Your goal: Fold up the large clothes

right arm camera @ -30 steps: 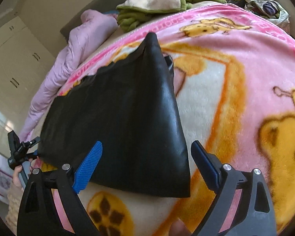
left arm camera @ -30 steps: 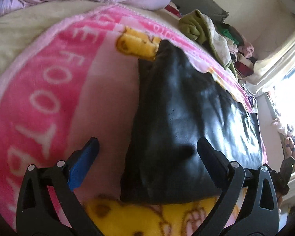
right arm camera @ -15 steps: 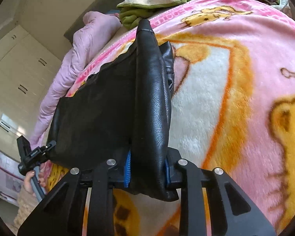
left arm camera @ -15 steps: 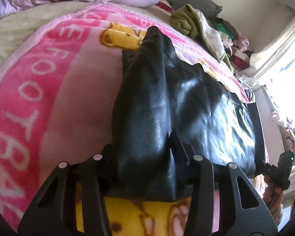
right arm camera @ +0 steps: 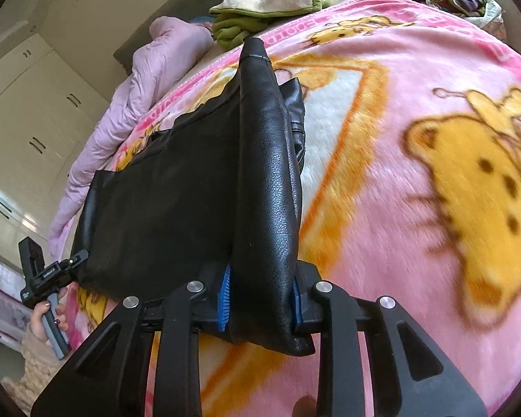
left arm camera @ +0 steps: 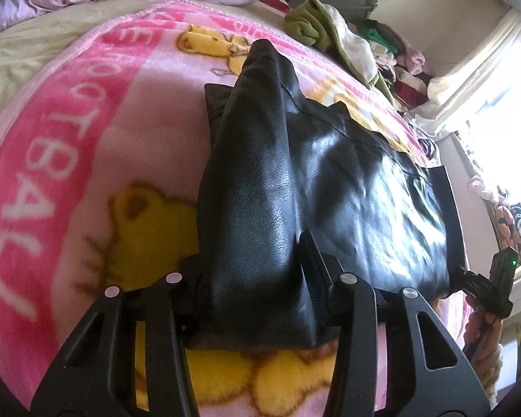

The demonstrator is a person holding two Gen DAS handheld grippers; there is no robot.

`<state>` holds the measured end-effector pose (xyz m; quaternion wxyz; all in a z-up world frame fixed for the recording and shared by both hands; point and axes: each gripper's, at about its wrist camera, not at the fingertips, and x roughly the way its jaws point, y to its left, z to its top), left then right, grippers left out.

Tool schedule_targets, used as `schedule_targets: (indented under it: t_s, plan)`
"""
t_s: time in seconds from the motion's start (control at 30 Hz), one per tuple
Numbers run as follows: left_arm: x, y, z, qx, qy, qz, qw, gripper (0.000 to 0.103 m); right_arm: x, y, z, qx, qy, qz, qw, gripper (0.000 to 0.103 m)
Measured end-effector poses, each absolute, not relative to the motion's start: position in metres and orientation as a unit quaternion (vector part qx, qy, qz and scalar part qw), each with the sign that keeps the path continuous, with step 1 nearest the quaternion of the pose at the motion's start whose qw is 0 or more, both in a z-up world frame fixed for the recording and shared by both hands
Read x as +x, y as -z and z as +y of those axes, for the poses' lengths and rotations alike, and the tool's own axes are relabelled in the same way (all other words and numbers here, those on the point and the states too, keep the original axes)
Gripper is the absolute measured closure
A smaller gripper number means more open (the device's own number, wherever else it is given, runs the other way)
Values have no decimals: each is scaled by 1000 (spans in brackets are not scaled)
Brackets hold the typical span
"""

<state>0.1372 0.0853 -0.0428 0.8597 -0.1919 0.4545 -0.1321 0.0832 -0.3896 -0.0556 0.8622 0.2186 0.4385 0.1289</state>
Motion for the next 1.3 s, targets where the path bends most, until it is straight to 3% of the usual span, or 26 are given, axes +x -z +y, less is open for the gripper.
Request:
schedule_targets:
  t_s: [0.2,0.23,0.37,0.63,0.7,0.93,1.07,1.3]
  plan:
    - [135,41,83,-183,124,453,864,64,78,52,-383,197,-100,439,871,65]
    - [135,40,82,-180,122,454,864,63,77,50,-382,189,-90,440,873,56]
    - [130,37,82,-171,114,453,867,55,65,32,-372,144,-47,411,899,35]
    - [116,22,82,-132,99,433,886,40,40,-13,-326,45,-66,329,941,33]
    - [112,16,82,-122,93,425,892,33,40,-15,-307,40,-101,329,938,34]
    - [105,4,82,-99,82,411,902,20,48,-5,-229,3,-201,356,913,70]
    - [104,4,84,-97,79,411,903,18,53,7,-188,-30,-217,376,900,77]
    - [103,5,87,-101,80,410,903,18,70,43,-162,-53,-186,437,879,78]
